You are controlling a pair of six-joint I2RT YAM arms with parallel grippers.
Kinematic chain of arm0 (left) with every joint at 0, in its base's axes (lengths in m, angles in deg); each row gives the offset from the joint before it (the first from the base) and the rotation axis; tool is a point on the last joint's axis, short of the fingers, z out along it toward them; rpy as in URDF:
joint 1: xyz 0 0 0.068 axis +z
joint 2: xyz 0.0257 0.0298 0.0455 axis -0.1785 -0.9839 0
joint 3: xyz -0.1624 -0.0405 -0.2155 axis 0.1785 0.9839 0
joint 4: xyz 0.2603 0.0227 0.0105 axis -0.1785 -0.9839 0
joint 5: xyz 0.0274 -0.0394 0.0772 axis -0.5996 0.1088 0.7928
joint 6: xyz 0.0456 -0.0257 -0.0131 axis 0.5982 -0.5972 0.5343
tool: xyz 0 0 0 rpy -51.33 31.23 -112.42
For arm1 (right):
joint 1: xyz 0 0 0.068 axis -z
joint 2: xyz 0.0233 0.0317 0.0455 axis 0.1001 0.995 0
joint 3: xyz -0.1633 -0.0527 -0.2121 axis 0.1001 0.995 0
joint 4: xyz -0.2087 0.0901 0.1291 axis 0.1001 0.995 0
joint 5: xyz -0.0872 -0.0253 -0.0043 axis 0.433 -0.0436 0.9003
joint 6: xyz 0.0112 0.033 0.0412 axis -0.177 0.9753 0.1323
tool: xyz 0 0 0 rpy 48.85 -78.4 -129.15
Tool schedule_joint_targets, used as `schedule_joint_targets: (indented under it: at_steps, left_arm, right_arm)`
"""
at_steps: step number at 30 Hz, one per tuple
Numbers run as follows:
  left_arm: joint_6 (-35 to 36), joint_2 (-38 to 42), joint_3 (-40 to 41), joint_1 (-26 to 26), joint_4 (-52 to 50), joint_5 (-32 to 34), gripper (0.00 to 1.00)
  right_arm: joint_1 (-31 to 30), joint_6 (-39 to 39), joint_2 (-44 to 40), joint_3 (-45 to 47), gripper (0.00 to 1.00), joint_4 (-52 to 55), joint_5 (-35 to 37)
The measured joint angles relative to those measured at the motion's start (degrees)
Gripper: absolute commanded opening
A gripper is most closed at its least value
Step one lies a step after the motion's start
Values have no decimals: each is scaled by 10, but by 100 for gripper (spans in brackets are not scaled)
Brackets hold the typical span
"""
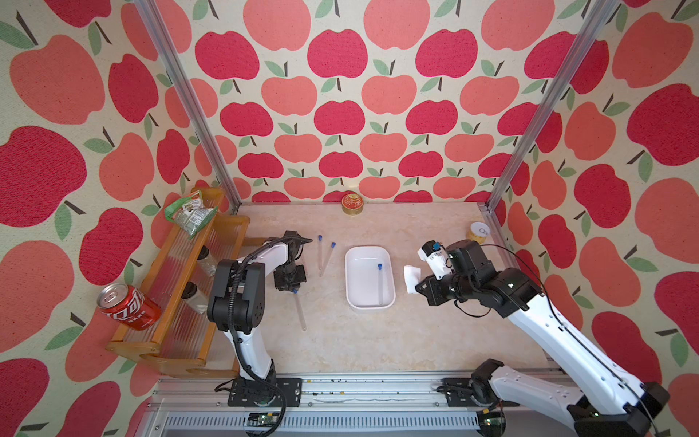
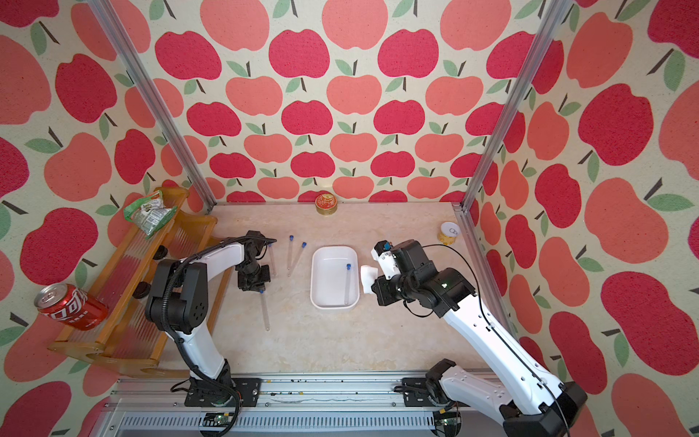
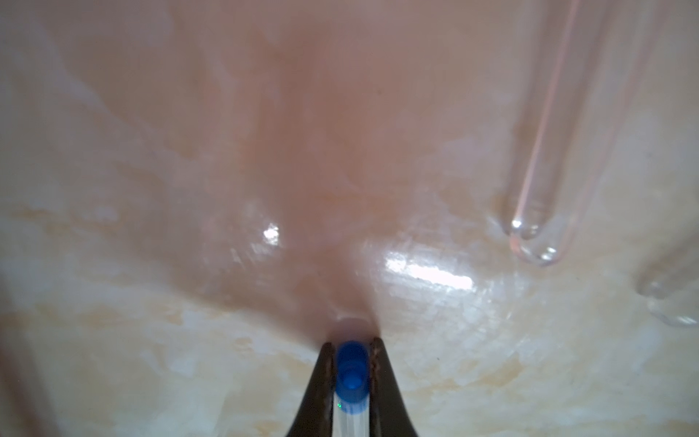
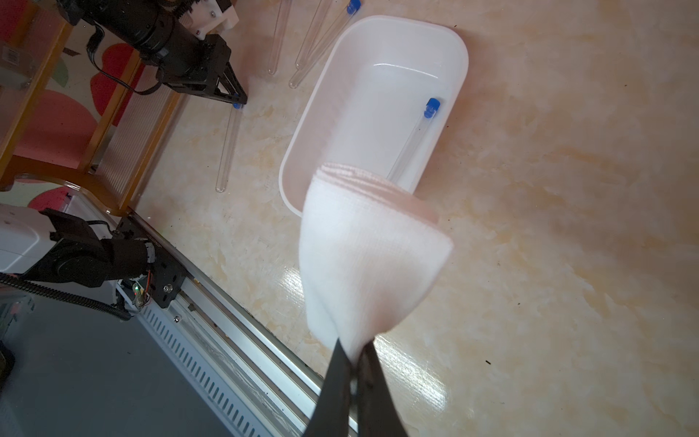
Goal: Wipe the exteriors of test tubes
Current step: Pick up the test tube at the center of the board, then wipe the dirt from the test tube.
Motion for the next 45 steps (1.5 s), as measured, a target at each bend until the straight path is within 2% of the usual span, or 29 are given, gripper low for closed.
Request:
schedule_joint_targets:
  at_steps: [4,12,22,37,45]
  left_arm:
    - [-7,28,-5,-23,-21,-9,6]
    - [-26,106,-76,-90,-44,-50,7]
    - [-72,109,-166,-188,-44,-87,7]
    - [-106,60,-204,-229,2,-143,5]
    - [-108,58,-214,-231,3,-153,5]
  right_arm:
    - [0,2,35,19,0,-31,-40]
    - [-31,30,141,24,0,-129,-112]
    - [-59,83,252,-30,0,-222,-165]
    - [-61,117,272,-30,0,-273,-180]
    - [-63,117,266,11,0,-269,-172]
